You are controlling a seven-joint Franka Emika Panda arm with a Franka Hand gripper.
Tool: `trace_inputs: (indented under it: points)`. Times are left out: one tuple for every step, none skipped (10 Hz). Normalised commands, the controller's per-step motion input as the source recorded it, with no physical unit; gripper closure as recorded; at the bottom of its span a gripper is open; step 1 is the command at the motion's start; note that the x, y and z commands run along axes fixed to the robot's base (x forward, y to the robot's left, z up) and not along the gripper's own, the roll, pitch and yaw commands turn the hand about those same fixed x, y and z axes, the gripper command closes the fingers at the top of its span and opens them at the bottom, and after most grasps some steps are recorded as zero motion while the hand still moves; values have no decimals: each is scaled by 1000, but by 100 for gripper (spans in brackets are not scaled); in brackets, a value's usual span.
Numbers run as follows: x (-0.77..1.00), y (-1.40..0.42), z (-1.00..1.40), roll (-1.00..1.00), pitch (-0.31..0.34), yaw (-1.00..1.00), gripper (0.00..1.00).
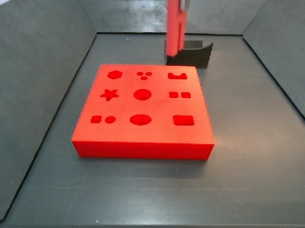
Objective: Insert the double-square object.
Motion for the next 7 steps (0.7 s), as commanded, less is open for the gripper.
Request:
trace_inputs:
  points:
    - [271, 0, -271, 143, -11, -803, 100]
    - [229, 0, -231, 127, -19, -840, 100]
    - [220, 0, -151, 114, -14, -846, 100]
    - [171, 0, 0, 91, -4, -877, 100]
    - [100, 0, 0, 89, -6, -929, 100]
    - [77, 0, 0, 79, -9, -949, 100]
    - [143, 0, 26, 47, 0, -897, 100]
